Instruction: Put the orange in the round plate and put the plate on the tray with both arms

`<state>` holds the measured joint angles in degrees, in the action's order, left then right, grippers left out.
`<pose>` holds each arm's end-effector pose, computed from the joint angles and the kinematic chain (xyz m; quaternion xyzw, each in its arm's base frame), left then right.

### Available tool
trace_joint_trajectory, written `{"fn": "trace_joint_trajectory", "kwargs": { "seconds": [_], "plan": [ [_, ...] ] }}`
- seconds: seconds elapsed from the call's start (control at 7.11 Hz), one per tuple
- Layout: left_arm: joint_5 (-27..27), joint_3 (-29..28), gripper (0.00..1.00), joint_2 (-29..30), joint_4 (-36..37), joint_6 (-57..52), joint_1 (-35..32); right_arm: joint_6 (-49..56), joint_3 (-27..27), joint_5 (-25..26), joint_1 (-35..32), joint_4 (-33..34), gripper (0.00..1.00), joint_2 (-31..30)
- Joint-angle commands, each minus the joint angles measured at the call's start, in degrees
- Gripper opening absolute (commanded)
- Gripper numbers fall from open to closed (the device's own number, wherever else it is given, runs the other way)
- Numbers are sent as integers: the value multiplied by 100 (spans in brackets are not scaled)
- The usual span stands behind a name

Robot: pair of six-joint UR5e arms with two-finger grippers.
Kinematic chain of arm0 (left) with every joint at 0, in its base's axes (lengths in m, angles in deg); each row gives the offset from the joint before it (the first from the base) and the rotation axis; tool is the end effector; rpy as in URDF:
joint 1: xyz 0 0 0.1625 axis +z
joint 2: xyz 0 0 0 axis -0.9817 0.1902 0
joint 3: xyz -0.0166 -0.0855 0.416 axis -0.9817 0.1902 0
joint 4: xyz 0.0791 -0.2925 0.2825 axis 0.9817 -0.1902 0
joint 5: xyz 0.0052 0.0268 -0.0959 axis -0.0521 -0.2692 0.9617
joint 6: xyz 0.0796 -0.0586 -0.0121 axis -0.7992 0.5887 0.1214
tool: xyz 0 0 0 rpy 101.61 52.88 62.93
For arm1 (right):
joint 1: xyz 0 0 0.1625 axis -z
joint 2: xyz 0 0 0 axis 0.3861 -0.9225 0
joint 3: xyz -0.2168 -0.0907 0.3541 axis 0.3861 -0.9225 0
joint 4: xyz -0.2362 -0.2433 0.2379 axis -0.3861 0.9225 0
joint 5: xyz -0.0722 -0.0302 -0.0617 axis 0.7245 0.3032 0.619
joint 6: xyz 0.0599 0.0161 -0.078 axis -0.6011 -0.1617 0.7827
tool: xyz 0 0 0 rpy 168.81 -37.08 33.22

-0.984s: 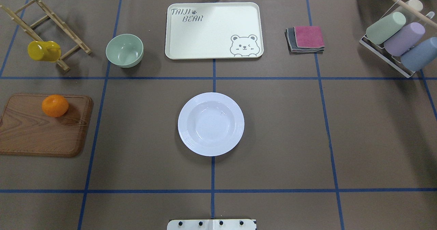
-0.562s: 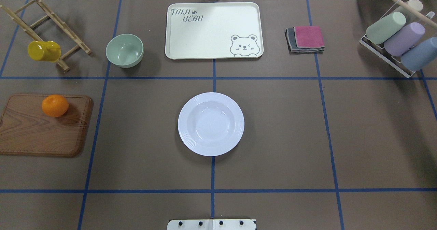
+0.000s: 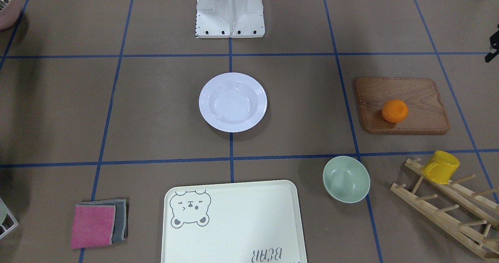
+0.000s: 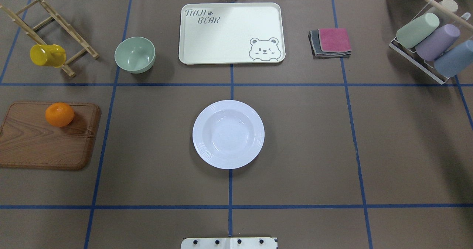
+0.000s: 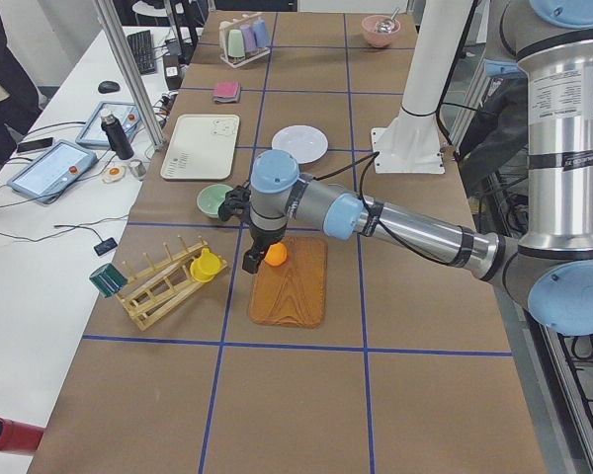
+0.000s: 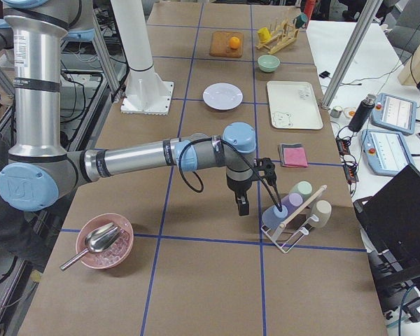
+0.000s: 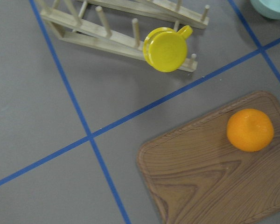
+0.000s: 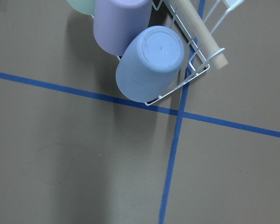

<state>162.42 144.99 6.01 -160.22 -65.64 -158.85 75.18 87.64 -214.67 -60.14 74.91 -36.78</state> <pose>0.0194 -0.4553 0.4899 0.1593 0.4017 0.1486 0.8895 0.0105 -0.4781 0.5453 0.0759 -0.3461 -0.0476 0.9339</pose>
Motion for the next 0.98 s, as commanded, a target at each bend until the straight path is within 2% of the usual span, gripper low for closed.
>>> {"fn": "trace_joint_trajectory", "kwargs": {
  "seconds": [0.0, 0.14, 0.56, 0.84],
  "plan": [
    [-809, -38, 99, 62, -1166, 2961, 1425, -377, 76, 31, 191, -64, 100, 49],
    [-1417, -178, 99, 210, -1442, 3732, 1981, -377, 76, 40, 208, -64, 100, 49],
    [-1747, -1169, 99, 843, -1663, 3784, 2539, -377, 76, 40, 243, -64, 100, 49],
    [-1748, -1514, 99, 889, -1998, 3784, 2716, -377, 68, 92, 252, -64, 100, 49]
  ]
}}
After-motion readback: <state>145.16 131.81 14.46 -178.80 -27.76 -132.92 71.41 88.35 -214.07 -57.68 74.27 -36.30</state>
